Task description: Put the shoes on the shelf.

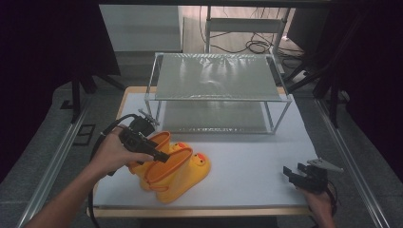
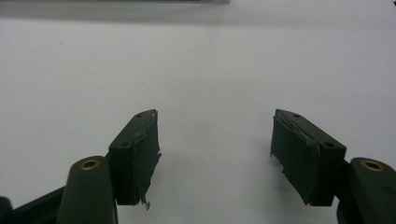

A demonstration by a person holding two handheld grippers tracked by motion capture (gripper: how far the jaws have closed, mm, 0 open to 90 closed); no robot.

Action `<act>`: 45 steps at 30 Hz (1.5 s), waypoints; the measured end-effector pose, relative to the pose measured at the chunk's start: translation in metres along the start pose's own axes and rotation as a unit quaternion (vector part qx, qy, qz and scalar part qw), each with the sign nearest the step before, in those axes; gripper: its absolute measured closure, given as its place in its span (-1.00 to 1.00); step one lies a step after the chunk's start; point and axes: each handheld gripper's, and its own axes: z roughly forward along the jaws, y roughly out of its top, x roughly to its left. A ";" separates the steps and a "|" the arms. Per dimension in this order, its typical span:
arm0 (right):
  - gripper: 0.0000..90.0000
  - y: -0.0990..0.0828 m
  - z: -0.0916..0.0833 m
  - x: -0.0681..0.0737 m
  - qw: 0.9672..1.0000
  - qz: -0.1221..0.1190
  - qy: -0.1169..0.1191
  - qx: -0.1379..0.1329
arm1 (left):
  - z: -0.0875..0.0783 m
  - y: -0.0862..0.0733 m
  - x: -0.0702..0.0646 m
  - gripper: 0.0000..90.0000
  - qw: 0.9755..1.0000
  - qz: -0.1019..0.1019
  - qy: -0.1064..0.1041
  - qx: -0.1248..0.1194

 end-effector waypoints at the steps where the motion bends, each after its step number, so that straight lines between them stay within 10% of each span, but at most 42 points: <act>1: -0.29 0.000 0.000 0.000 1.000 -0.001 0.000 0.002 | 0.003 0.000 0.000 -0.18 1.000 0.000 0.001 0.002; 8: -0.29 -0.001 0.001 0.000 1.000 -0.002 0.000 0.002 | 0.013 0.004 -0.004 -0.08 1.000 -0.006 0.013 0.017; 18: -0.29 -0.001 0.002 0.001 1.000 -0.002 0.001 0.005 | 0.014 0.004 -0.004 0.80 0.999 -0.030 0.029 0.008; 45: -0.29 0.000 -0.002 -0.005 1.000 0.005 -0.002 -0.002 | -0.009 0.063 -0.040 0.81 0.997 0.025 -0.061 -0.031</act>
